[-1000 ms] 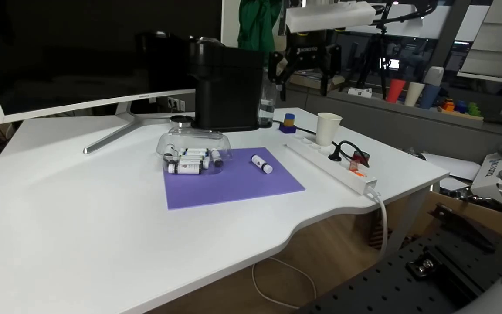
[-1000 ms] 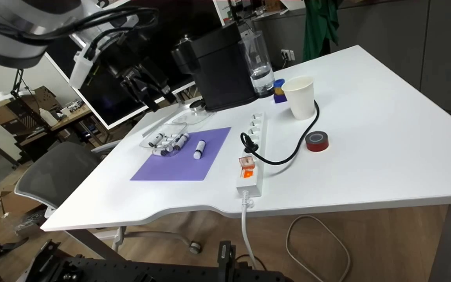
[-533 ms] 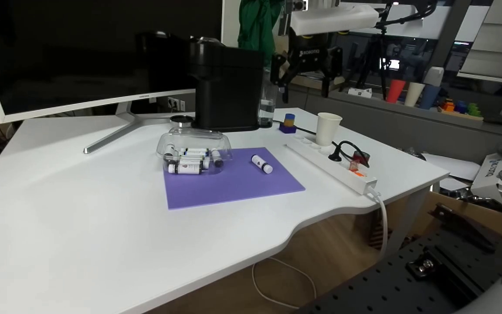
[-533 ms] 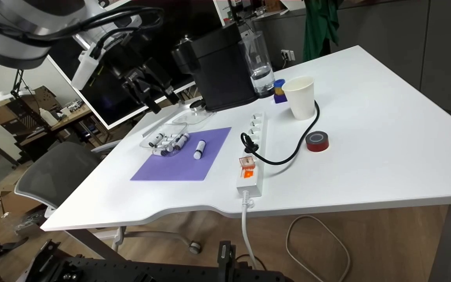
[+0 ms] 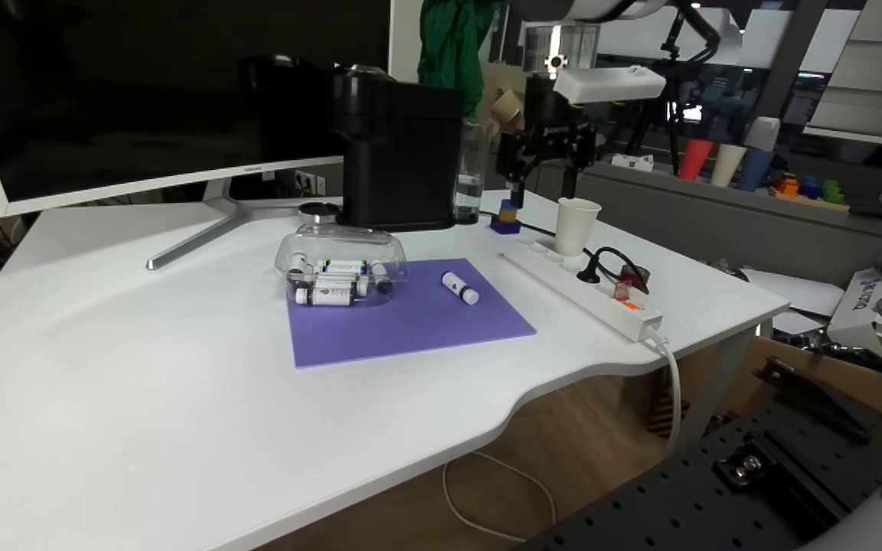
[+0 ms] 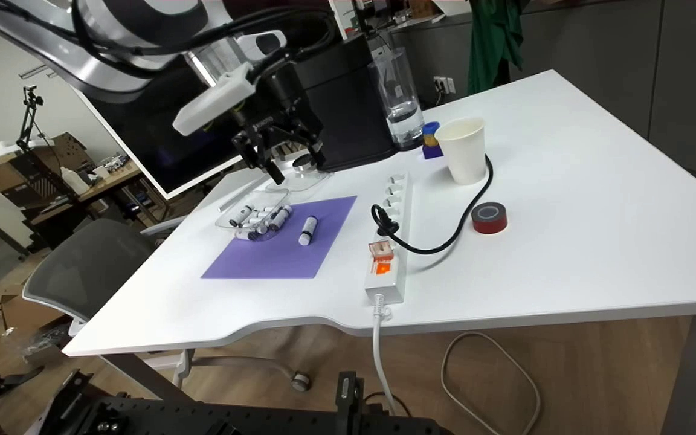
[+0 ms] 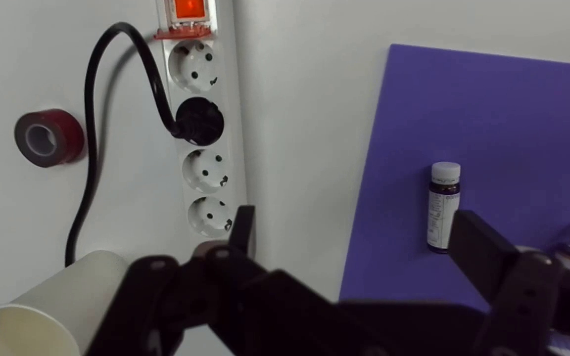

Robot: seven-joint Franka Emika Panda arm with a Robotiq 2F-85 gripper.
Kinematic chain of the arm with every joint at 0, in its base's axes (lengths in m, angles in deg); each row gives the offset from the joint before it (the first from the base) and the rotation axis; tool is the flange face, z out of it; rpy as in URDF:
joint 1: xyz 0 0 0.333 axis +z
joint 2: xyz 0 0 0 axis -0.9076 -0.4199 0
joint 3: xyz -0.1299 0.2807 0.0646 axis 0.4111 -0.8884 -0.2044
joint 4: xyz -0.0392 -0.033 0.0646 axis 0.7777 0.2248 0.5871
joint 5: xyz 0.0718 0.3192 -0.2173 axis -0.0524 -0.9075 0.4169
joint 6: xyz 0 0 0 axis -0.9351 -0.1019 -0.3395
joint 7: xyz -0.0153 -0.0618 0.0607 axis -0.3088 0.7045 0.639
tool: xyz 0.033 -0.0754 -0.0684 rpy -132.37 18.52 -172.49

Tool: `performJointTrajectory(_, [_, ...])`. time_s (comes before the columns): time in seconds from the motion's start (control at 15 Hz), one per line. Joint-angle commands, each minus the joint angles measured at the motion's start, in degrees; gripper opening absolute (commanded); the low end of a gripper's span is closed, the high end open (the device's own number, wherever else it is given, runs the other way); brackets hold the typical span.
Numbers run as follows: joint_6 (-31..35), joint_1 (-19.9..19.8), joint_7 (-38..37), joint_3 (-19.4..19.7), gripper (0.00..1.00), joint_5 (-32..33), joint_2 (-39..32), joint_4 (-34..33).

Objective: Pick up the bottle from the table and put it inside the clear container

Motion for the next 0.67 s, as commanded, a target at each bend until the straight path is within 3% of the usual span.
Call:
performJointTrajectory(0.0, [-2.18, -0.44, 9.63, -1.12, 1.0, -4.87, -8.11, -7.89])
performJointTrajectory(0.27, [-3.76, 0.13, 10.59, -2.17, 1.0, -5.4, -15.57, -13.6])
performJointTrajectory(0.6, [0.35, 3.83, 1.82, -1.3, 1.0, -3.73, -24.39, -17.87])
